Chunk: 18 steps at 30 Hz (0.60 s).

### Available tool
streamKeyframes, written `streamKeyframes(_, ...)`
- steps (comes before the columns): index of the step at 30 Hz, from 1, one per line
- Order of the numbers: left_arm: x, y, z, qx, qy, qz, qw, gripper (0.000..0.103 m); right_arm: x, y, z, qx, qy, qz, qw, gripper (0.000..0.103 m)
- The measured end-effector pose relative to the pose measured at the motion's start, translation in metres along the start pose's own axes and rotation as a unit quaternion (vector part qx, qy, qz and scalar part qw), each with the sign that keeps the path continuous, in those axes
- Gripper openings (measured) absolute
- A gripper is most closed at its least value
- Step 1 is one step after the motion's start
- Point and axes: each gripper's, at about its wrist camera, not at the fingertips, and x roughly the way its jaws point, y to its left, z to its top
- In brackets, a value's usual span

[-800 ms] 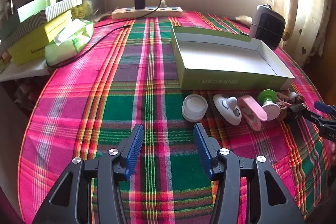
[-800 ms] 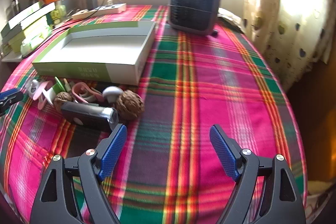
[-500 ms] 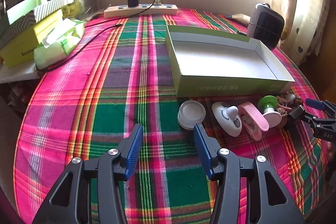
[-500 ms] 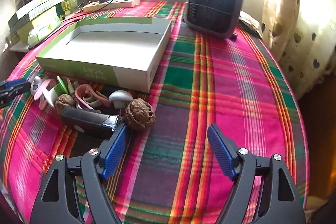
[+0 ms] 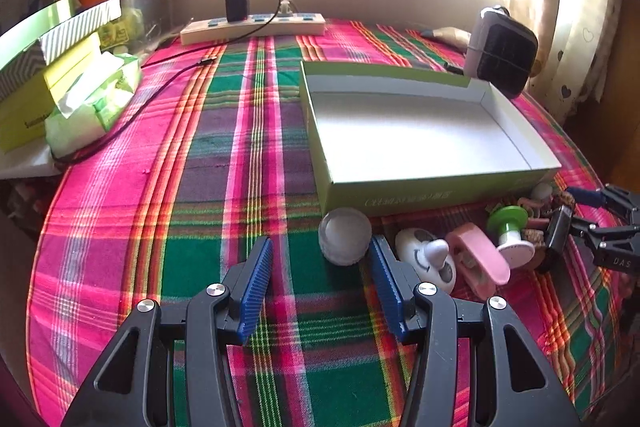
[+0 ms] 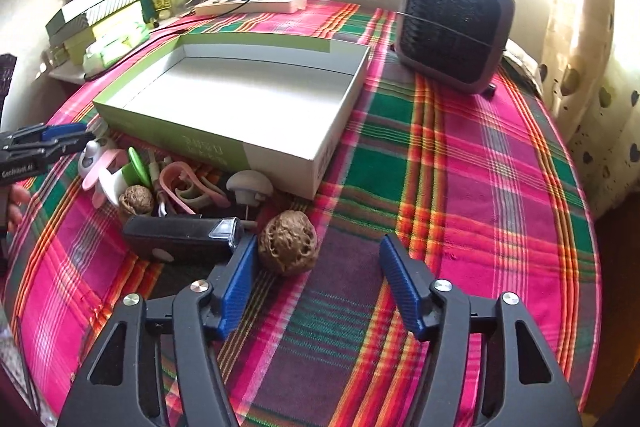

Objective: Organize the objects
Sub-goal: 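Close the right tool on the walnut while the left tool grasps the white jar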

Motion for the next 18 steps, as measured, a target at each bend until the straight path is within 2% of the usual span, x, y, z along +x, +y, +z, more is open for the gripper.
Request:
streamKeyframes(5,0.003,0.0,0.007,-0.003,0.001,0.002,1.0,0.048,0.001,-0.001,0.002,0.003,-0.001,0.007,1.0,0.047)
streamKeyframes(10,0.01,0.0,0.009,-0.006,0.009,0.007,0.9999,0.048,0.002,-0.004,0.006,0.01,-0.003,0.014,1.0,0.039)
streamKeyframes(18,0.015,-0.002,0.013,-0.004,0.014,0.013,0.9998,0.048,0.004,-0.003,0.008,0.016,-0.005,0.014,1.0,0.038)
